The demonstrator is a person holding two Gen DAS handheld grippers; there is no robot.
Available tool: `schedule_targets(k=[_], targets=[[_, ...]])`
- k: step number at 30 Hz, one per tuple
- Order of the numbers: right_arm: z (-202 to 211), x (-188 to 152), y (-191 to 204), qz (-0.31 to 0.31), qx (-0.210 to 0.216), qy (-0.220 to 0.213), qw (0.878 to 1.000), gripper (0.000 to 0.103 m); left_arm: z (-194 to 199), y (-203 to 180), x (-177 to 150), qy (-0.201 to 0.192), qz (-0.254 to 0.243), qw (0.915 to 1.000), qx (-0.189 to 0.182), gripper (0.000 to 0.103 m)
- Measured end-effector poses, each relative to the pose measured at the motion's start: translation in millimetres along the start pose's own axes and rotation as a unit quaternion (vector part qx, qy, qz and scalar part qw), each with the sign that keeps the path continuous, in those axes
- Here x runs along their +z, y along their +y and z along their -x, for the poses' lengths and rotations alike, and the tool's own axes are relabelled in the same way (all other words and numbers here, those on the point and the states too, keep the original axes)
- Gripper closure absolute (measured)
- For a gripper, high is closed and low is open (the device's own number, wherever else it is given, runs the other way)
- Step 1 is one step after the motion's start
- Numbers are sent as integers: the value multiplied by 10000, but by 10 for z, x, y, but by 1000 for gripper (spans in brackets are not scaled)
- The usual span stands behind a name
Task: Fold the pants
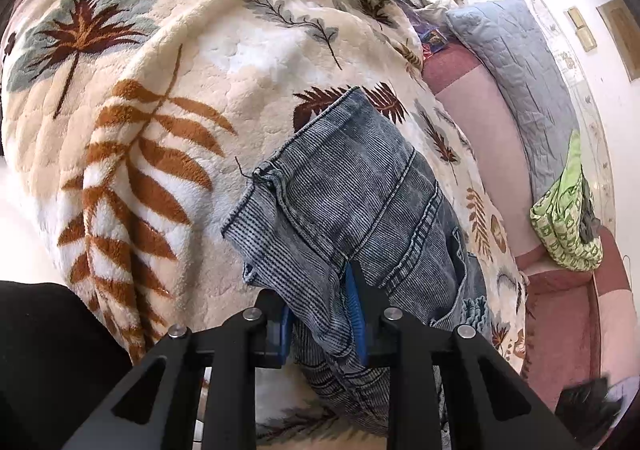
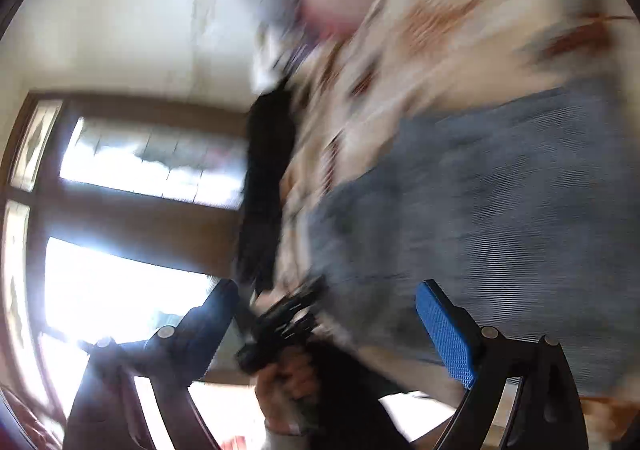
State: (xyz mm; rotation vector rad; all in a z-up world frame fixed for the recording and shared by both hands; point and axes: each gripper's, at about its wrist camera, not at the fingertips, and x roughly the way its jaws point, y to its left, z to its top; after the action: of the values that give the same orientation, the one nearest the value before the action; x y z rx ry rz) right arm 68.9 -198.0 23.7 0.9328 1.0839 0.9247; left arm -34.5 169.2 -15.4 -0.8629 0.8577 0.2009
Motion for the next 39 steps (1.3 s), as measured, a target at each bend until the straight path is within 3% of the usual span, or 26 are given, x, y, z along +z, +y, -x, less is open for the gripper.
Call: schedule_targets(k=[3, 5, 6, 10, 13, 16, 18, 20, 24, 26, 28, 30, 32, 33, 34, 35, 36, 37, 39], targets=[[-799, 90, 14, -60, 33, 700, 9975, 11, -4, 12, 2, 5, -25, 10000, -43, 78], [-1301, 121, -259, -240, -811, 1113, 9902, 13, -5, 3, -6, -13, -79, 10000, -15, 78], [-1423, 128, -368, -280, -1105, 1071, 9877, 19, -13, -11, -9, -16, -111, 9999, 23, 78], [-1356, 121, -190, -41, -1331, 1097, 9850, 22, 29, -124, -11, -129, -342, 9992, 188, 79], [-1219, 149, -344, -538, -786, 945, 9910, 22, 145, -416, -56, -429, -824, 9949, 393, 84], [-755, 121, -285, -443, -232, 335, 9982, 21, 320, -882, -172, -863, -1715, 9802, 485, 88], [-260, 64, -330, -316, -148, -154, 9993, 21, 415, -1256, -319, -1157, -2366, 9633, 510, 89], [225, 12, -444, -233, -355, -642, 9970, 20, 467, -1639, -541, -1382, -3004, 9425, 481, 89], [1005, -154, -882, -488, -643, -1337, 9877, 20, 473, -2333, -1265, -1595, -4343, 8862, 258, 91], [1317, -239, -1159, -780, -583, -1634, 9817, 20, 419, -2569, -1710, -1581, -4977, 8527, 141, 91], [1545, -329, -1422, -1115, -474, -1911, 9741, 20, 260, -2719, -2147, -1339, -5502, 8242, 60, 91], [1689, -362, -1576, -1336, -349, -2070, 9685, 20, -68, -2765, -2522, -728, -5928, 8019, 142, 89], [1830, -359, -1660, -1435, -296, -2183, 9648, 20, -652, -2656, -2864, 490, -6208, 7814, 400, 84], [1881, -377, -1687, -1451, -292, -2214, 9639, 20, -783, -2599, -2945, 673, -6303, 7711, 599, 81], [1943, -394, -1708, -1456, -282, -2231, 9634, 20, -687, -2585, -3021, 239, -6519, 7563, 495, 80], [1970, -408, -1712, -1425, -277, -2233, 9639, 20, -625, -2599, -3015, 288, -6528, 7560, 395, 67], [1980, -418, -1699, -1379, -307, -2229, 9646, 20, -539, -2625, -2947, 601, -6402, 7657, 113, 51], [1957, -417, -1664, -1301, -397, -2211, 9657, 20, -424, -2645, -2821, 915, -6167, 7816, -203, 48], [1920, -412, -1592, -1156, -540, -2165, 9679, 20, -144, -2648, -2552, 937, -5793, 8077, -571, 44]])
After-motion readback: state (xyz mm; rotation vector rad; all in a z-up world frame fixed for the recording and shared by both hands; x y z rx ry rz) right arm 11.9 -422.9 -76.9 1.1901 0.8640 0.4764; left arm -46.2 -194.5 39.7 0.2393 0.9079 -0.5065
